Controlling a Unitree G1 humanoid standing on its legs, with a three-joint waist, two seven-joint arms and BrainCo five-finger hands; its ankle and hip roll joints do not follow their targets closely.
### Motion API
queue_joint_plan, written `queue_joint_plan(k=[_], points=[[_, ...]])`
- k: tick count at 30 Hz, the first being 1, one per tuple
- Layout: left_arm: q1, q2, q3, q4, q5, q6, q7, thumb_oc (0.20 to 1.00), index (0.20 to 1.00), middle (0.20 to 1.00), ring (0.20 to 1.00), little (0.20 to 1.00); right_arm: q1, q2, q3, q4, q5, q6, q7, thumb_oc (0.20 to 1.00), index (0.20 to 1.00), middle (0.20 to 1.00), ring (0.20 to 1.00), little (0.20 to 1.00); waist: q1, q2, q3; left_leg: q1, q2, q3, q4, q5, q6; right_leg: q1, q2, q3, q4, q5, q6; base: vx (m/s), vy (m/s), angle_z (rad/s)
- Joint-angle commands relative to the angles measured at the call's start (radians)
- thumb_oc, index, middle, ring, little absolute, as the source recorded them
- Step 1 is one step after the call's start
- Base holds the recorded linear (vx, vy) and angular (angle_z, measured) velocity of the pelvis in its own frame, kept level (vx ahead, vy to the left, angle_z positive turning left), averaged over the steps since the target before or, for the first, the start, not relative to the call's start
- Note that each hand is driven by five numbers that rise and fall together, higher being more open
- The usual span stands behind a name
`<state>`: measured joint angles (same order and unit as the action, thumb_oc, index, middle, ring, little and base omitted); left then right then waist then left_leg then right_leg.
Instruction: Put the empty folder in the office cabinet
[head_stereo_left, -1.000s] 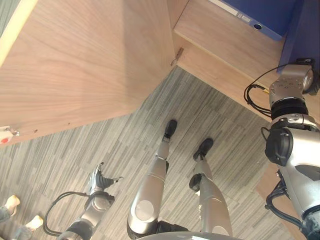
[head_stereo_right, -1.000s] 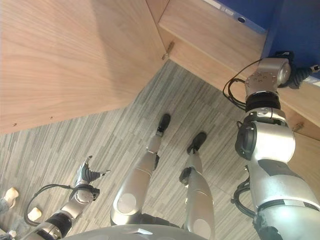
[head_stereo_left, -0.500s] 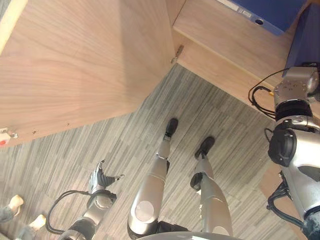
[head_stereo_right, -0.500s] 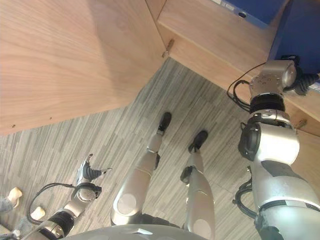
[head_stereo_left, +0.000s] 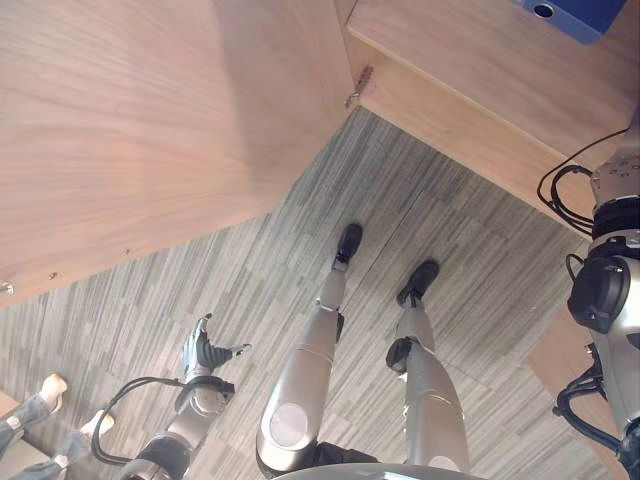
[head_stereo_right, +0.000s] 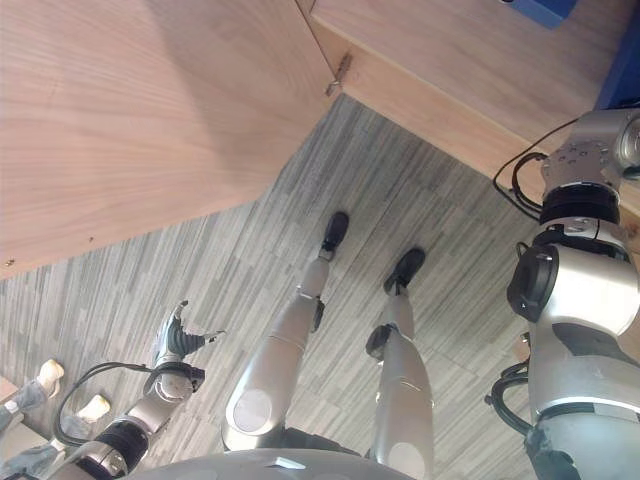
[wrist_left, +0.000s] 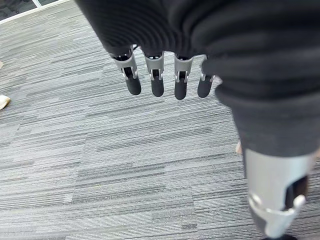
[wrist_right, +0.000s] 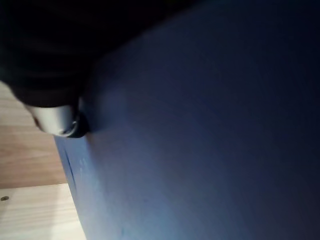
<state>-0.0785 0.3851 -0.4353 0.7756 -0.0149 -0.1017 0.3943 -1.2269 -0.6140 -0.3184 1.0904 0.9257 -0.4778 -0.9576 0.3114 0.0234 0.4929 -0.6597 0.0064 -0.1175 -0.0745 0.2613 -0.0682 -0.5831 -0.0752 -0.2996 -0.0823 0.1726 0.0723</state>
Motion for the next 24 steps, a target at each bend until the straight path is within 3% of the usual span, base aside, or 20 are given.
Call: queue_joint_plan(k=[1,13,17,24], points=[[0.063,0.043,-0.003,0.004,0.012,-0.006,0.03,1.0,1.0,1.0,1.0,1.0,0.088,-0.124,0.092,-0.059,-0.079,-0.022,-0.043,0.2,0.2,0.2,0.2,0.2,-0.024,0.013,-0.087,-0.006,0.017,-0.039,-0.013,-0.128,-0.059,-0.016,-0.046,-0.029,-0.005,-0.062,0.106,0.0,0.0,0.0],[0.057,0.045,-0.017,-0.029,0.009,-0.009,0.025,1.0,1.0,1.0,1.0,1.0,0.057,-0.115,0.097,-0.045,-0.033,-0.04,-0.025,0.2,0.2,0.2,0.2,0.2,-0.023,0.014,-0.098,-0.031,0.014,-0.034,-0.013,-0.129,-0.057,-0.041,-0.048,-0.024,-0.005,-0.061,0.11,0.0,0.002,0.0],[0.056,0.053,-0.027,-0.047,0.01,-0.005,0.022,1.0,1.0,1.0,1.0,1.0,0.026,-0.086,0.073,-0.024,0.069,-0.109,-0.005,0.2,0.2,0.2,0.2,0.2,-0.02,0.023,-0.108,-0.033,0.01,-0.032,-0.013,-0.131,-0.057,-0.045,-0.049,-0.022,-0.005,-0.064,0.11,0.01,0.003,-0.01],[0.072,0.064,-0.046,-0.081,0.027,0.003,0.008,1.0,1.0,1.0,1.0,1.0,0.014,-0.027,0.037,-0.059,0.117,-0.167,-0.019,0.2,0.2,0.2,0.2,0.2,-0.008,0.046,-0.121,-0.031,0.001,-0.034,-0.013,-0.136,-0.054,-0.042,-0.055,-0.022,-0.005,-0.064,0.112,0.01,0.017,0.02]])
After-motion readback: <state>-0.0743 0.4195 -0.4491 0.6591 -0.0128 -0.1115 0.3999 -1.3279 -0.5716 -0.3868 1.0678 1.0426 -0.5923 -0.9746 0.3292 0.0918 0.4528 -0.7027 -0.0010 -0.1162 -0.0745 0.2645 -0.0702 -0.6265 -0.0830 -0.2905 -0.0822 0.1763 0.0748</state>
